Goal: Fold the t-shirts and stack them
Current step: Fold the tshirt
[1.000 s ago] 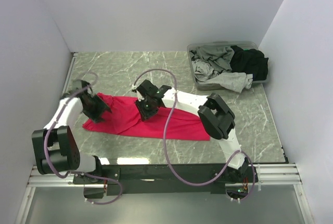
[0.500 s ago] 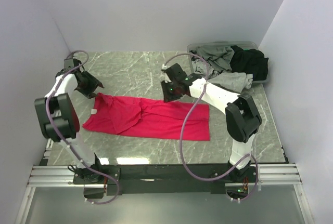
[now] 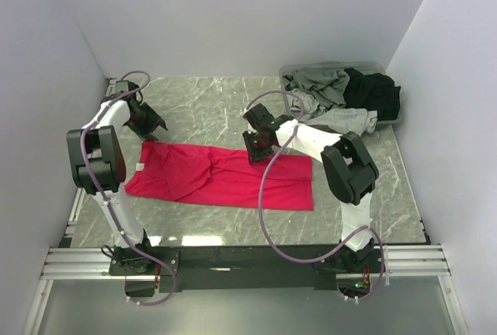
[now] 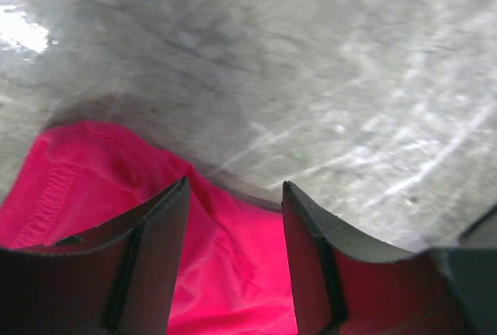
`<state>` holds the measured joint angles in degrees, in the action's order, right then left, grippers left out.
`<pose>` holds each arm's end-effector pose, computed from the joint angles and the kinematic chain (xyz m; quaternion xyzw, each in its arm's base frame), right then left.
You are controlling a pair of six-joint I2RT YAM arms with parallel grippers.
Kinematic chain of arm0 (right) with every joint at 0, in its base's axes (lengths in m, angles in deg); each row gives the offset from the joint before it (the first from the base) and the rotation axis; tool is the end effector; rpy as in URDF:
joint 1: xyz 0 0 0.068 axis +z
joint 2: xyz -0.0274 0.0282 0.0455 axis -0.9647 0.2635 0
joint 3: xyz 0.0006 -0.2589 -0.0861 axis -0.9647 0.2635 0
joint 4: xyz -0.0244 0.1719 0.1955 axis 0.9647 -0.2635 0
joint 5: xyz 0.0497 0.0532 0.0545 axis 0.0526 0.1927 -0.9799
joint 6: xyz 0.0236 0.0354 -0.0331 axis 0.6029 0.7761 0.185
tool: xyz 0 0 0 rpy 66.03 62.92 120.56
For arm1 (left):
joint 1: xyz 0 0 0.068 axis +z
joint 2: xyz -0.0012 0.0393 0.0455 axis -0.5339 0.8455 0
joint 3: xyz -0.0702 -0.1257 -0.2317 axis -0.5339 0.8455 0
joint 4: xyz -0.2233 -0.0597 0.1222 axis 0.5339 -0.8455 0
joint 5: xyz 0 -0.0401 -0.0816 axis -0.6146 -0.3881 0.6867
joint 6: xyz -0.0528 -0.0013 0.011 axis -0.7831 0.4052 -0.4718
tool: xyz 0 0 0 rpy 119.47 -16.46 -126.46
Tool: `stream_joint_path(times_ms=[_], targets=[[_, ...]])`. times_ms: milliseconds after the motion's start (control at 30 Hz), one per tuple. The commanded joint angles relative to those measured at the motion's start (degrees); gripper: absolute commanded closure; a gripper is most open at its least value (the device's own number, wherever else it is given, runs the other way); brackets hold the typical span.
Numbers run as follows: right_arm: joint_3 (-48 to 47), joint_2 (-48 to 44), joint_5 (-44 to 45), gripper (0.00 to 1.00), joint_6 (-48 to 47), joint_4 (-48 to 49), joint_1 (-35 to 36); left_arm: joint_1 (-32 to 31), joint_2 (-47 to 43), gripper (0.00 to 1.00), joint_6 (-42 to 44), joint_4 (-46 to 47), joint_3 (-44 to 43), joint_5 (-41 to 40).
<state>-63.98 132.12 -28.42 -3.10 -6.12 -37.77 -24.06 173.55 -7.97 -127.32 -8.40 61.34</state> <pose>0.3289 0.2522 0.1840 -0.1763 0.9543 0.1549 0.1849 0.4056 0.0511 0.1970 -0.3806 0.8954 -0.1543 0.1721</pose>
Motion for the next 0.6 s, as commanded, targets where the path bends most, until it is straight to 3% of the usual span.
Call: stream_joint_path(times_ms=[0, 233, 567], targets=[[0.5, 0.2, 0.5, 0.68, 0.9, 0.8, -0.6, -1.0, 1.9, 0.44, 2.3, -3.3, -2.9, -3.0], [0.6, 0.5, 0.5, 0.68, 1.1, 0.6, -1.0, -3.3, 4.4, 0.45, 3.4, -4.6, -5.2, -5.7], [1.8, -0.1, 0.7, 0.68, 1.4, 1.1, -1.7, -5.6, 6.8, 0.60, 6.3, -7.5, -6.7, -11.6]])
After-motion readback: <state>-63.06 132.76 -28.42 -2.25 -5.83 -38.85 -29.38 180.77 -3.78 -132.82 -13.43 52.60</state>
